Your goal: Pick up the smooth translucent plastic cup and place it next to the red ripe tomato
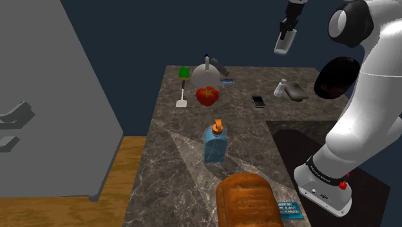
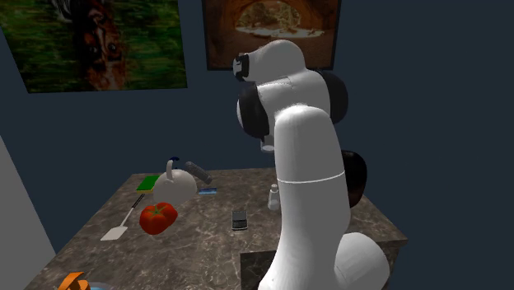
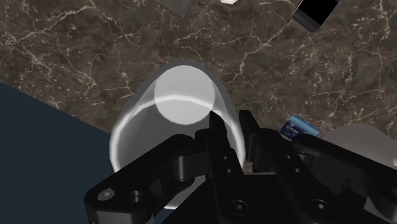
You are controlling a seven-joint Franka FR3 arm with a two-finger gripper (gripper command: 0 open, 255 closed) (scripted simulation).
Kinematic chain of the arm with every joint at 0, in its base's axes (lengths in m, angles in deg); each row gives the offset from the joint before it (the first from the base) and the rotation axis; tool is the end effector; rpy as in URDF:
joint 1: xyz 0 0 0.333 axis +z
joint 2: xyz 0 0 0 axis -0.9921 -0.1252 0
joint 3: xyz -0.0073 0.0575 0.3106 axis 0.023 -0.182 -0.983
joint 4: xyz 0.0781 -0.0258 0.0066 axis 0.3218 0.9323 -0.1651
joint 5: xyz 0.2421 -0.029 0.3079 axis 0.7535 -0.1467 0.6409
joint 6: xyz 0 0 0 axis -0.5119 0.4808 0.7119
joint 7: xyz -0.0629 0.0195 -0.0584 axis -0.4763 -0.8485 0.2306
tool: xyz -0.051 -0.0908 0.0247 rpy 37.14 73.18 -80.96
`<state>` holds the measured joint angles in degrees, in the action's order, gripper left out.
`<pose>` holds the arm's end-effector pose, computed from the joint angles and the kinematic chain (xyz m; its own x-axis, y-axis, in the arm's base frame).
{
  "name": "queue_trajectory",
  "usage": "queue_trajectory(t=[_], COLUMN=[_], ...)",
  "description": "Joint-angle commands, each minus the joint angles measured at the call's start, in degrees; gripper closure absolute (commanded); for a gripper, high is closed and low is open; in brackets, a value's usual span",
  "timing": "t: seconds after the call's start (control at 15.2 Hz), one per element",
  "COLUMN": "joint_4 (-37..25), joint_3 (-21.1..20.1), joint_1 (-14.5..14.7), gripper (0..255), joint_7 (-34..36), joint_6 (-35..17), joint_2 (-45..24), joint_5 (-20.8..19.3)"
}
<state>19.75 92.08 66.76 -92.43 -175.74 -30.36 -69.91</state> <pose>0.5154 -0.3952 0.5688 0.9908 -0.1352 0.0028 -0.1350 -0.9904 -0.0281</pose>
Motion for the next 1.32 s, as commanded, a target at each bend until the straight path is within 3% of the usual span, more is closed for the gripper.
queue_trajectory(t=[0.0,0.07,0.66,1.25], joint_4=[-2.1,-2.2,16.0,25.8], joint_3=[0.0,0.0,-3.6,-9.9], joint_1=[-0.2,-0.3,10.7,17.7], gripper=[255,255,255,255], joint_7=[0.1,0.1,12.9,26.4], joint_6=[1.8,1.9,-3.9,-6.1], joint_2=[-0.4,-0.4,14.2,22.8], joint_5=[0.2,0.2,-6.7,-9.8])
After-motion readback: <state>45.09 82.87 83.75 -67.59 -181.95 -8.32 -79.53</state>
